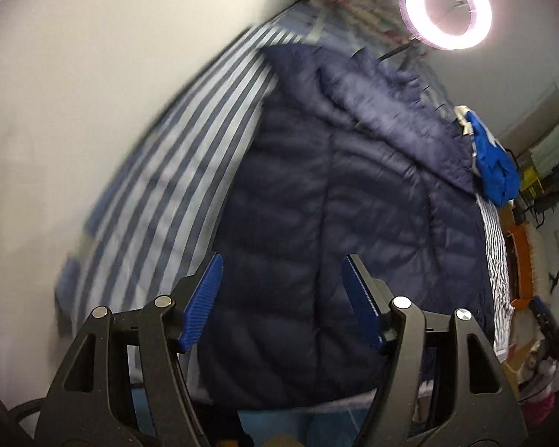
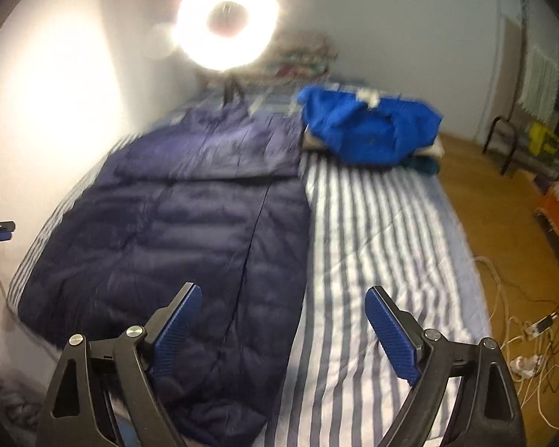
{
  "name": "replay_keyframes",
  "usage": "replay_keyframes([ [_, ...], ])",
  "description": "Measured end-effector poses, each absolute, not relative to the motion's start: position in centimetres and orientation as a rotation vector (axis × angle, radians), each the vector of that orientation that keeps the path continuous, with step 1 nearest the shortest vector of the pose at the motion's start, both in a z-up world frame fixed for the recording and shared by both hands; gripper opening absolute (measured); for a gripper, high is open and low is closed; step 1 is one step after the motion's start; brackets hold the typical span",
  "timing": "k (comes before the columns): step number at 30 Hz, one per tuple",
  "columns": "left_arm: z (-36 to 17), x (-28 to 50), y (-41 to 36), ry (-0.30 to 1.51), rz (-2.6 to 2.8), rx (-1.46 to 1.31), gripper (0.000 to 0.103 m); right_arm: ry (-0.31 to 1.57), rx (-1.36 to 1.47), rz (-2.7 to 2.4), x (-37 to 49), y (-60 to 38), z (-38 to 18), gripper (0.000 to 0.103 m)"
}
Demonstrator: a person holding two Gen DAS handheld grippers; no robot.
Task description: Fold large clothes
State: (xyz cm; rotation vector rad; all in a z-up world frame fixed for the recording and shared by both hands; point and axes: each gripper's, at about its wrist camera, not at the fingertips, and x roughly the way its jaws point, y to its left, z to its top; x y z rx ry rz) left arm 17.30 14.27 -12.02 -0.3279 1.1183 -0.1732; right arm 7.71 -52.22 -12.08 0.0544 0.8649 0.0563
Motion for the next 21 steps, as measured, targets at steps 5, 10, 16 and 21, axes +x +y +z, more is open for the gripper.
replay_keyframes([
  [5,-16.2,15.3,16.9,1.211,-0.133,-0.418,0.068,1.010,0.151,0.132,7.4,-53.3,-16.4,0.086],
  [10,-19.3,14.0,18.5,1.291,-0.134,-0.525,0.068,1.110,0.249,0.163,7.3,-54.1,-19.4,0.083],
  [16,-20.8,13.3,17.6,1.341,-0.164,-0.499,0.068,1.165,0.315,0.218,7.4,-54.1,-21.1,0.082],
  [21,-20.8,13.1,16.8,1.341,-0.197,-0.461,0.052,1.230,0.319,0.255,7.8,-53.0,-22.9,0.072],
])
